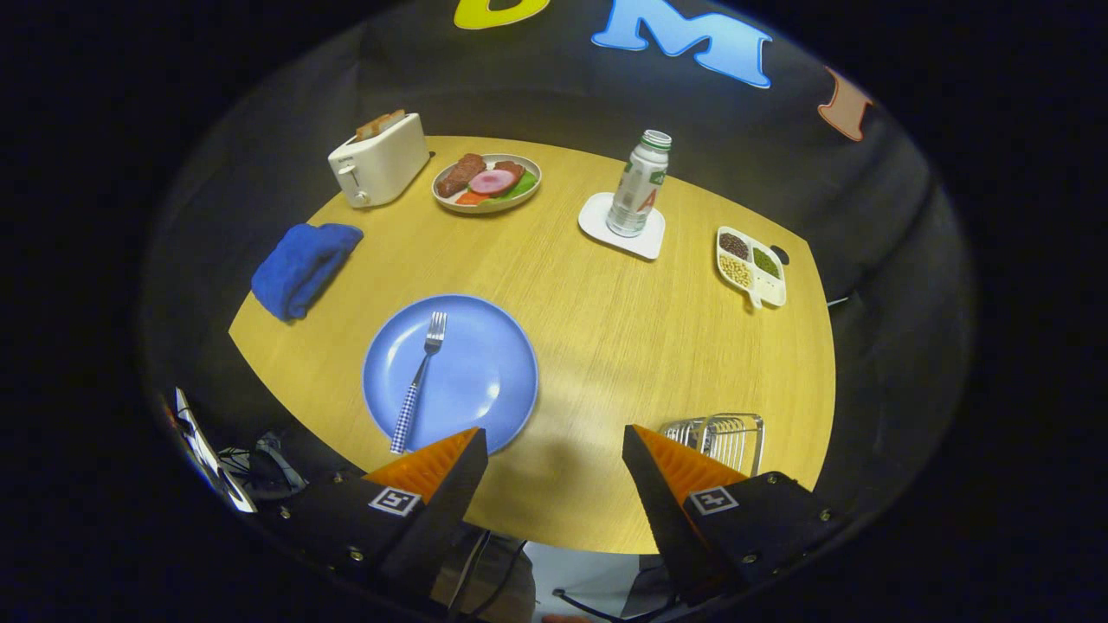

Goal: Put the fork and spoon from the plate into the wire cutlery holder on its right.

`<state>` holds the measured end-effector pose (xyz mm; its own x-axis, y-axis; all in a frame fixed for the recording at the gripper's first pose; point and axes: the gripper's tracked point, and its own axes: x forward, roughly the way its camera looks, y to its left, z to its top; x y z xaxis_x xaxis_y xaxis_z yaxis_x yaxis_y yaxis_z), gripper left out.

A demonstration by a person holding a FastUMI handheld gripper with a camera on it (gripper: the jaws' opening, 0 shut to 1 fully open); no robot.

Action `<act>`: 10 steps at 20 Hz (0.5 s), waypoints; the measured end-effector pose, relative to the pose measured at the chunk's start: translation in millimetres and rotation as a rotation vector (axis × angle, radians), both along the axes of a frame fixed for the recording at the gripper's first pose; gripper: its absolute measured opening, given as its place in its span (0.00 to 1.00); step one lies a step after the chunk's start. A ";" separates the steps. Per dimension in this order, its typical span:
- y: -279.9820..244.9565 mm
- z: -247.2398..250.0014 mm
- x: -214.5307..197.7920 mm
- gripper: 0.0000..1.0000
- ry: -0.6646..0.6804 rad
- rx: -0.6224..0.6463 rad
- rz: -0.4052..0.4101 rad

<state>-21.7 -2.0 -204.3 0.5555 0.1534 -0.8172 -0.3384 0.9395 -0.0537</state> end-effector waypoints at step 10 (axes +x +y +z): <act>71.5 -10.6 5.2 0.97 -0.021 0.026 0.096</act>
<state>-16.5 69.5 -214.9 0.5540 0.2282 -0.8006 -0.4262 0.9038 -0.0373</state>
